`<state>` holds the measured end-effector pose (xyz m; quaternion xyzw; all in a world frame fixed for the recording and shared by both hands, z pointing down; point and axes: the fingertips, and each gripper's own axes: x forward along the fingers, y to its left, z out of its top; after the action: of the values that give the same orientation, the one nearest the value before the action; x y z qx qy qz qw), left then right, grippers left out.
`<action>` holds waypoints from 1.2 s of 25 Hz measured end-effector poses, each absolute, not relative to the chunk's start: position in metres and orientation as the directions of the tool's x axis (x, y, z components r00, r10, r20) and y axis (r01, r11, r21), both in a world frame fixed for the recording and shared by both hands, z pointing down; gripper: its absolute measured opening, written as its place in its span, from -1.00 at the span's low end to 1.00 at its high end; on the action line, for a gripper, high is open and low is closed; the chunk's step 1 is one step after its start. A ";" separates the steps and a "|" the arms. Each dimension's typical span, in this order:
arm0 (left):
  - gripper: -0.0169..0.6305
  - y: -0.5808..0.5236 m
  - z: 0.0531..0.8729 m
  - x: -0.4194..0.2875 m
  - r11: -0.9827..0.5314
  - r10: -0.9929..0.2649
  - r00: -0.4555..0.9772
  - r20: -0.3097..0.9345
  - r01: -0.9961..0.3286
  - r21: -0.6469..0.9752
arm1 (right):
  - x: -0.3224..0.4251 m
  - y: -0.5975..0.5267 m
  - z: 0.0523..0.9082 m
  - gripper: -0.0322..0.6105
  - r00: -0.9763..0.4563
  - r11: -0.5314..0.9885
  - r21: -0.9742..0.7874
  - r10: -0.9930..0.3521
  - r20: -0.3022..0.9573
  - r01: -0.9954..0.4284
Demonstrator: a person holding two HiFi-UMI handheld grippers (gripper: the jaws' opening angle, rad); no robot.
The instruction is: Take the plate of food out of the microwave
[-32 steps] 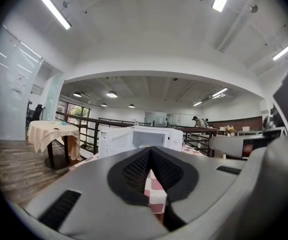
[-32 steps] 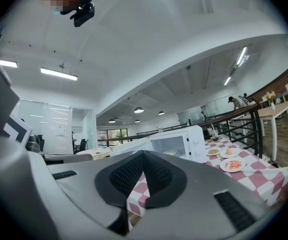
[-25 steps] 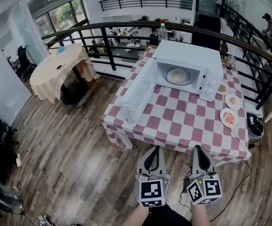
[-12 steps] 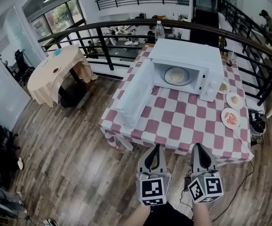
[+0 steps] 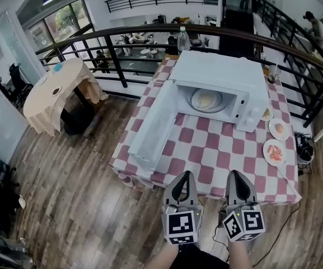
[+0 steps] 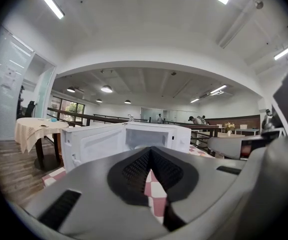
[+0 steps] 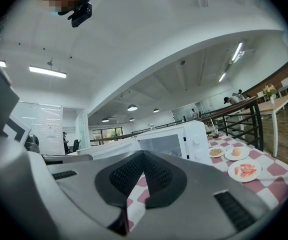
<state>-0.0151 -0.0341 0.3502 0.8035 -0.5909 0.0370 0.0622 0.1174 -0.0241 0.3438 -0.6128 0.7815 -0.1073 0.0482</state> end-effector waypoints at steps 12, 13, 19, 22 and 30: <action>-0.91 -0.127 0.354 -0.023 -0.335 -0.928 0.342 0.149 -0.939 0.071 | 0.109 -0.110 0.350 -0.91 -0.206 0.185 -0.234 -0.976 0.066 -0.955; -0.91 -0.133 0.355 -0.023 -0.339 -0.926 0.347 0.152 -0.938 0.072 | 0.107 -0.116 0.352 -0.91 -0.204 0.183 -0.234 -0.977 0.068 -0.955; -0.91 -0.164 0.361 -0.024 -0.363 -0.914 0.371 0.161 -0.928 0.078 | 0.102 -0.144 0.357 -0.91 -0.189 0.165 -0.227 -0.978 0.089 -0.960; -0.91 -0.174 0.363 -0.024 -0.370 -0.910 0.380 0.166 -0.925 0.086 | 0.101 -0.152 0.361 -0.91 -0.182 0.156 -0.226 -0.978 0.099 -0.961; -0.91 -0.189 0.370 -0.019 -0.378 -0.903 0.392 0.176 -0.919 0.111 | 0.105 -0.164 0.366 -0.91 -0.167 0.138 -0.220 -0.979 0.120 -0.966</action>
<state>-0.0192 -0.1892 0.3697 0.8288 -0.5496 0.0431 0.0953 0.1054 -0.1635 0.3656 -0.6448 0.7538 -0.1237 0.0259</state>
